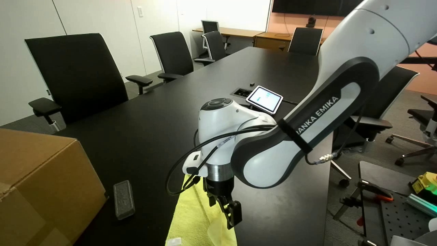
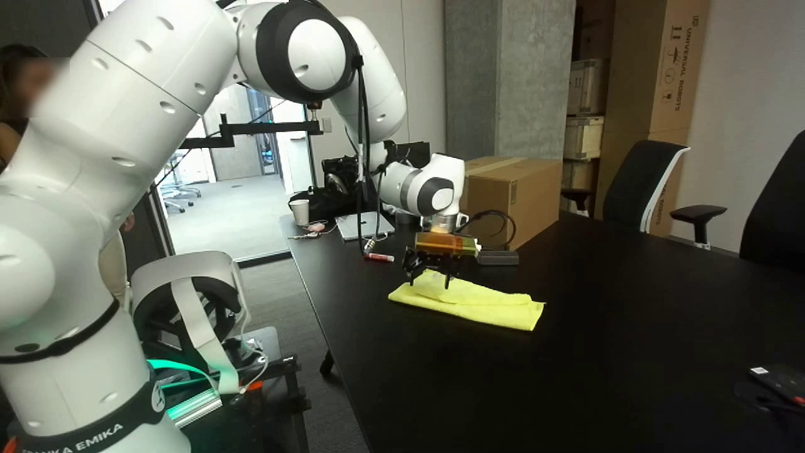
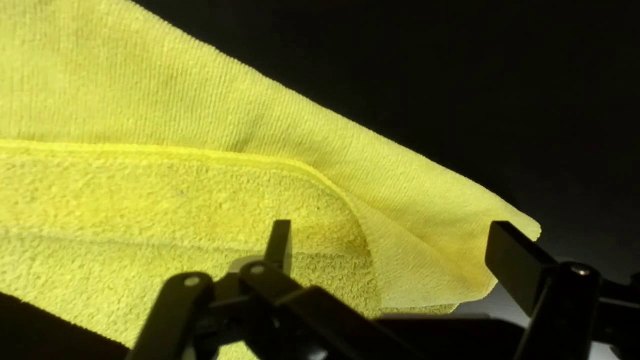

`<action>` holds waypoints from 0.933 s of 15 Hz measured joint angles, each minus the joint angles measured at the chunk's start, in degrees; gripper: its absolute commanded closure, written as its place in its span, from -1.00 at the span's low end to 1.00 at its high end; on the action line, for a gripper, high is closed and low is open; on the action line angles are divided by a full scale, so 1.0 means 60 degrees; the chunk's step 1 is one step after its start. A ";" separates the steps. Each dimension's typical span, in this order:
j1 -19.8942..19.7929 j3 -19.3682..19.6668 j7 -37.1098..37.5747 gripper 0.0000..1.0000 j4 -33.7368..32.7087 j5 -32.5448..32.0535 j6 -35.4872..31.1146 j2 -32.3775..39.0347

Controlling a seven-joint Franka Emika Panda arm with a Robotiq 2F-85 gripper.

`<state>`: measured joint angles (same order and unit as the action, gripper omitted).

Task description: Fold the towel on the table in half.

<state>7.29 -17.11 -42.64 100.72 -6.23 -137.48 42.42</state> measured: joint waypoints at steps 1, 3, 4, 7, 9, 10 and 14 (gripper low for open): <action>0.0020 0.0003 0.0003 -1.00 -0.0090 0.0000 0.0016 0.0084; 0.0030 0.0004 0.0005 -1.00 -0.0267 0.0000 0.0060 0.0245; 0.0030 0.0007 0.0005 -1.00 -0.0351 0.0000 0.0107 0.0312; 0.0030 0.0014 0.0005 -1.00 -0.0553 0.0000 0.0235 0.0467; 0.0030 0.0018 0.0005 -1.00 -0.0639 0.0000 0.0318 0.0526; 0.0030 0.0026 0.0005 -1.00 -0.0685 0.0000 0.0358 0.0564; 0.0053 0.0138 0.0054 -1.00 -0.0841 -0.0022 0.0398 0.0779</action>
<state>7.61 -16.29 -42.32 95.67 -6.37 -135.09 47.09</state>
